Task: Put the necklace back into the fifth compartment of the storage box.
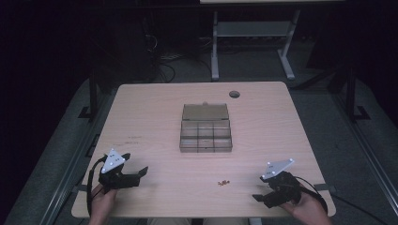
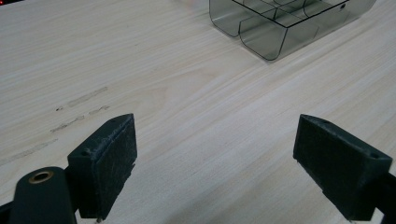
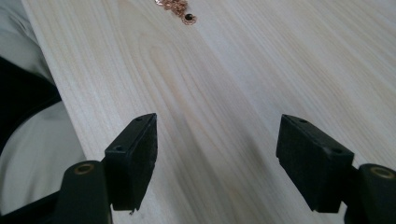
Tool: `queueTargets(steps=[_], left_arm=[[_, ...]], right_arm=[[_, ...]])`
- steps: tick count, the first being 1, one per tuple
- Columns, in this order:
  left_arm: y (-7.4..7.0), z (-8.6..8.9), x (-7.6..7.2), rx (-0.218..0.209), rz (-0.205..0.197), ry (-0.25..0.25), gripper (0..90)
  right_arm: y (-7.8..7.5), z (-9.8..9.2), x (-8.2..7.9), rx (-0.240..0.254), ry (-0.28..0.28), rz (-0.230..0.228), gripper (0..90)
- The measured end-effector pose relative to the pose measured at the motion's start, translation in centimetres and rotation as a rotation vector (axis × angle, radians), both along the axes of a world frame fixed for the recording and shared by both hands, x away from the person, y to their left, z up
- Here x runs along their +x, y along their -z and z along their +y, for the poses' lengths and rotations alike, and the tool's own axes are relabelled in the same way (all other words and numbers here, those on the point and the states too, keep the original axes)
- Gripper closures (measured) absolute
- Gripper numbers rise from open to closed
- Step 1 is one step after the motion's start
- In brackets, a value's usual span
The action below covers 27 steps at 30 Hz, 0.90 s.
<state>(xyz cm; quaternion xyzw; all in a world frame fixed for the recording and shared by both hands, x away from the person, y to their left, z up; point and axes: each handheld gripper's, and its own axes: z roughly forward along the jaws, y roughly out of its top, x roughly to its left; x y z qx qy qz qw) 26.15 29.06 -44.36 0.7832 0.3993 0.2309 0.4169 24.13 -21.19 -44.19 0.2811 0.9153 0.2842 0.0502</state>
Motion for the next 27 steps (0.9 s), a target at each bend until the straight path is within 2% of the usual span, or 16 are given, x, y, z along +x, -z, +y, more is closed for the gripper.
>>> queueTargets(steps=[4, 10, 17, 22, 24, 27], left_arm=[[0.0, 0.0, 0.0, 0.000, -0.003, 0.004, 13.0], [0.0, 0.0, 0.1, 0.004, 0.001, 0.005, 13.0], [0.0, 0.1, 0.3, -0.003, -0.003, -0.002, 13.0], [0.0, 0.2, 0.3, -0.003, -0.004, -0.002, 13.0], [0.0, 0.2, 0.4, -0.001, -0.001, -0.001, 13.0], [0.0, 0.0, 0.4, -0.001, -0.003, -0.001, 13.0]], right_arm=[[0.0, 0.6, -0.1, -0.018, 0.001, -0.002, 28.9], [-0.3, 1.1, 0.2, -0.006, -0.004, -0.004, 26.5], [-0.8, 3.0, 0.7, -0.024, -0.059, -0.015, 25.9], [-0.7, 4.1, 1.4, -0.051, -0.105, 0.003, 25.8], [-0.8, 4.4, 1.5, -0.048, -0.116, 0.010, 26.0], [-0.9, 4.9, 1.7, -0.063, -0.135, 0.000, 29.8]])
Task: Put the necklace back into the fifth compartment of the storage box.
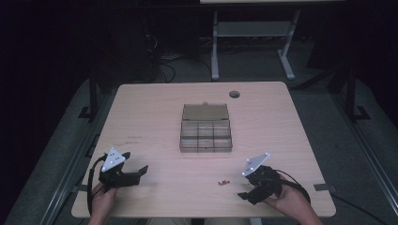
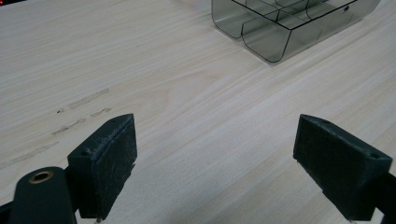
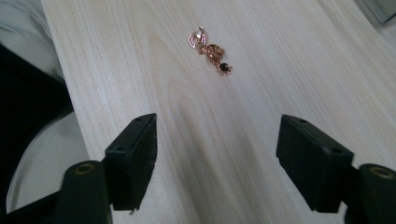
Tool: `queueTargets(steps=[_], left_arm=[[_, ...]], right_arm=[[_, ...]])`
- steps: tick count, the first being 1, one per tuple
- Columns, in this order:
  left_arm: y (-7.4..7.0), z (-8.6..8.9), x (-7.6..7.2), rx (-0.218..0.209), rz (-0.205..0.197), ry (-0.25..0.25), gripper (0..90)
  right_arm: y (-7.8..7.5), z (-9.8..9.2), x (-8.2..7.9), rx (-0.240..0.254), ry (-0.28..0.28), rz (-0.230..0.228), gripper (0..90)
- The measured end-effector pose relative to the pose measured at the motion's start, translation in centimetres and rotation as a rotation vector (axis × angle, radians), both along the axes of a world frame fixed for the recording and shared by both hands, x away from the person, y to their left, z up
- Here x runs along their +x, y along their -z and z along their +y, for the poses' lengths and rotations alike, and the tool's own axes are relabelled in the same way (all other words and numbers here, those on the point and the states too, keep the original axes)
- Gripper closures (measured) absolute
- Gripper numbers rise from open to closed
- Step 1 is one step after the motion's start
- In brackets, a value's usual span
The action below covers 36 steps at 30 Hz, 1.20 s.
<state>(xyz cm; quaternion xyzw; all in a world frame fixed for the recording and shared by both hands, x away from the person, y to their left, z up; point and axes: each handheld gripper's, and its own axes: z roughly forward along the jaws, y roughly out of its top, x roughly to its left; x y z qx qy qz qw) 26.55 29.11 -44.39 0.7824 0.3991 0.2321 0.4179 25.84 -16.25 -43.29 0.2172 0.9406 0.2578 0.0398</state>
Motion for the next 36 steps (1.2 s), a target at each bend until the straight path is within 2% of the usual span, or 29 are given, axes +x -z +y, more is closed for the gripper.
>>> queueTargets(steps=[4, 7, 12, 23, 36], left_arm=[[0.0, 0.0, -0.1, -0.003, -0.003, 0.002, 13.0], [0.0, -0.1, -0.1, -0.010, 0.000, 0.006, 13.0], [0.0, -0.4, 0.0, 0.007, -0.002, 0.019, 13.0], [-0.1, 0.2, -0.1, -0.007, -0.008, -0.001, 13.0], [0.0, 0.2, -0.1, -0.008, -0.008, -0.004, 13.0]], right_arm=[[0.0, 0.4, 0.4, -0.017, -0.014, -0.006, 29.2], [-0.2, 0.5, 0.6, -0.007, -0.008, 0.000, 30.2], [-0.1, 1.1, 1.0, -0.026, -0.020, 0.003, 32.4], [-0.3, 2.7, 1.6, -0.059, -0.052, -0.002, 36.5], [-0.5, 4.4, 2.5, -0.088, -0.088, 0.007, 47.0]])
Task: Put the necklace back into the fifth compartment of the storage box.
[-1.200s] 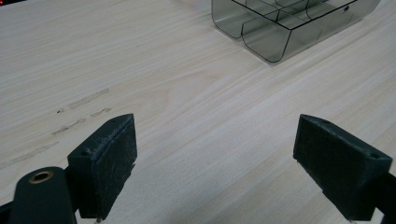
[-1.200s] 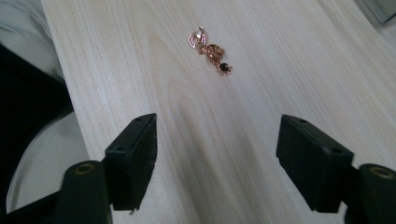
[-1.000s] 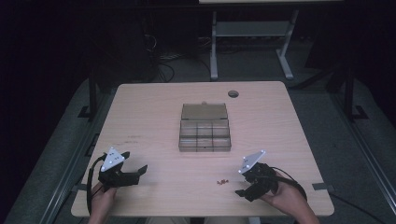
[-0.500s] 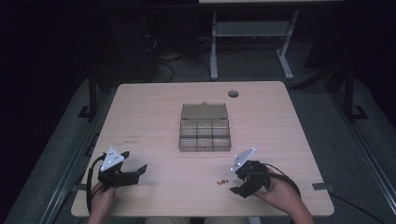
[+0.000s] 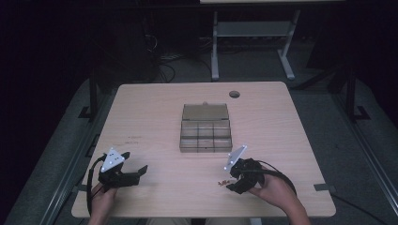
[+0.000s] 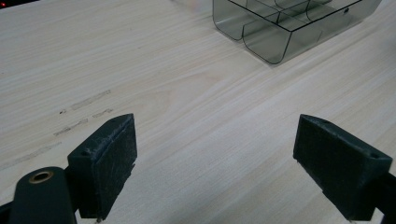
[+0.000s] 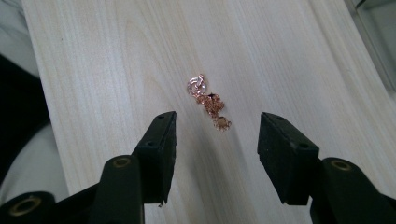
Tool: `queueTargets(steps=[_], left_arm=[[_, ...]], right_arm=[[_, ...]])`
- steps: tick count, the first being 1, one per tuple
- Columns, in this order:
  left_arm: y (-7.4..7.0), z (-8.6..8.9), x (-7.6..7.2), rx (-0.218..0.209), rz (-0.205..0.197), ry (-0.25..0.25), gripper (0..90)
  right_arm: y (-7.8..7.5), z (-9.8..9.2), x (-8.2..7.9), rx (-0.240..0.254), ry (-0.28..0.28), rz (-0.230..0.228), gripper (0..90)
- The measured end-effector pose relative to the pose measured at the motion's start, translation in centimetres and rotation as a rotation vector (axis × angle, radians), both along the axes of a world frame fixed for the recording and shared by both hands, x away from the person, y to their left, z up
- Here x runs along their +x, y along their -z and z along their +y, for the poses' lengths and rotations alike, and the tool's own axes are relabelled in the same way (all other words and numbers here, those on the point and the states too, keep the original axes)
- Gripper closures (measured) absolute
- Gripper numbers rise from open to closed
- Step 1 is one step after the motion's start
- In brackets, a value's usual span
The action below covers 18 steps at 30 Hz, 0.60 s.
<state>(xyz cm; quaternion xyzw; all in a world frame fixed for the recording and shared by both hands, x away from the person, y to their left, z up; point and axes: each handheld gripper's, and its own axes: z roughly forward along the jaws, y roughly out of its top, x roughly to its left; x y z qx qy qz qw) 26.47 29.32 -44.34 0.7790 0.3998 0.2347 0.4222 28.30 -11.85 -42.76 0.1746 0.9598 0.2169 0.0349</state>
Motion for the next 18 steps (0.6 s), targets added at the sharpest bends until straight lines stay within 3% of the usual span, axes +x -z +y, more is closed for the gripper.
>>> queueTargets(steps=[18], left_arm=[[0.0, 0.1, -0.1, 0.003, -0.004, -0.012, 13.0]], right_arm=[[-0.2, 2.1, 1.0, -0.048, -0.036, 0.011, 56.7]])
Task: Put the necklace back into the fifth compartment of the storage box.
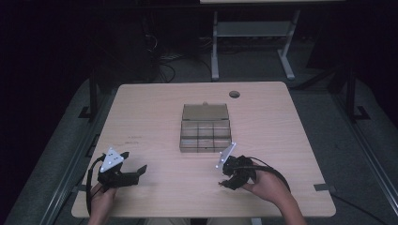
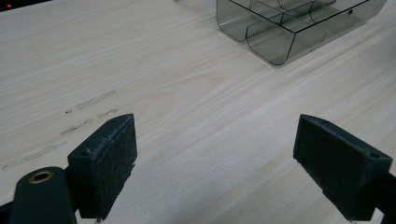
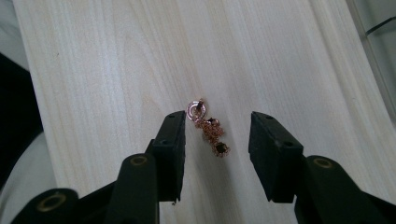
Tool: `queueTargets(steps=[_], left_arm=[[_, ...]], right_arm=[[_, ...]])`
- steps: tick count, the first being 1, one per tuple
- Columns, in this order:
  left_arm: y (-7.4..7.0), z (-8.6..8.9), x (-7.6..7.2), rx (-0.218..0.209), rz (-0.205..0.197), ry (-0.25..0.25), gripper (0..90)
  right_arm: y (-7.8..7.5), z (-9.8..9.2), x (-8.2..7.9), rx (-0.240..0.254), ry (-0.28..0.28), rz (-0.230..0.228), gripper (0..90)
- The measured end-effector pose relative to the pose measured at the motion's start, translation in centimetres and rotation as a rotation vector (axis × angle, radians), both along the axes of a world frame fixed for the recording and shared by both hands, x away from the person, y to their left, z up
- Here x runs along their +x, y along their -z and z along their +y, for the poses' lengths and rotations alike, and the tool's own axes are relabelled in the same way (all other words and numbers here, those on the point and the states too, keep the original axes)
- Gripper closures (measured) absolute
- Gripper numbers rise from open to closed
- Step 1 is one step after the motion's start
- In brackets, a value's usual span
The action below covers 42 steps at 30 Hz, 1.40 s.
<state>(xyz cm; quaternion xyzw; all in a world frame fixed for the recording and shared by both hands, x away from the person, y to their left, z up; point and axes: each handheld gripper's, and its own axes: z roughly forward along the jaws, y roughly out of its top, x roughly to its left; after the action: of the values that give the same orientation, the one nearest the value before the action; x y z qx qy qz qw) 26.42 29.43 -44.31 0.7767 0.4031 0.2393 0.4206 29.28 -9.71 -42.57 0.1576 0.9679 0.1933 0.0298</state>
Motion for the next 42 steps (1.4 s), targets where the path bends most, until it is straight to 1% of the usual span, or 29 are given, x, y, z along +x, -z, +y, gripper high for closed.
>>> queueTargets(steps=[5, 13, 16, 18, 22, 25, 26, 29, 35, 42], left_arm=[[-0.1, 0.1, 0.0, 0.004, -0.002, 0.001, 13.0], [-0.1, 0.1, 0.0, -0.003, -0.006, 0.000, 13.0], [-0.1, 0.0, 0.0, -0.002, -0.005, 0.002, 13.0], [-0.1, 0.0, 0.0, -0.003, -0.006, 0.002, 13.0], [-0.1, 0.1, 0.1, 0.003, -0.004, 0.001, 13.0], [-0.1, 0.1, 0.1, -0.001, -0.005, 0.000, 13.0], [-0.1, 0.1, 0.1, -0.004, -0.004, -0.004, 13.0], [-0.1, 0.1, 0.0, -0.012, -0.007, -0.008, 13.0], [-0.1, 0.2, 0.0, -0.012, -0.008, -0.007, 13.0], [-0.1, 0.2, 0.0, -0.017, -0.008, -0.008, 13.0]], right_arm=[[0.1, 0.3, 0.1, -0.016, -0.003, 0.007, 60.6], [0.2, 0.8, 0.3, -0.035, -0.006, 0.020, 64.5], [0.3, 1.0, 0.3, -0.045, -0.007, 0.024, 65.2], [0.4, 1.0, 0.3, -0.055, -0.012, 0.016, 66.2], [0.5, 1.1, 0.4, -0.061, -0.010, 0.017, 67.7], [0.6, 1.2, 0.4, -0.068, -0.011, 0.021, 68.2], [0.7, 1.3, 0.5, -0.080, -0.020, 0.020, 68.0], [0.9, 1.5, 0.4, -0.089, -0.024, 0.019, 67.9], [1.0, 1.8, 0.4, -0.097, -0.032, 0.021, 70.3], [1.2, 2.0, 0.5, -0.115, -0.032, 0.036, 73.6]])
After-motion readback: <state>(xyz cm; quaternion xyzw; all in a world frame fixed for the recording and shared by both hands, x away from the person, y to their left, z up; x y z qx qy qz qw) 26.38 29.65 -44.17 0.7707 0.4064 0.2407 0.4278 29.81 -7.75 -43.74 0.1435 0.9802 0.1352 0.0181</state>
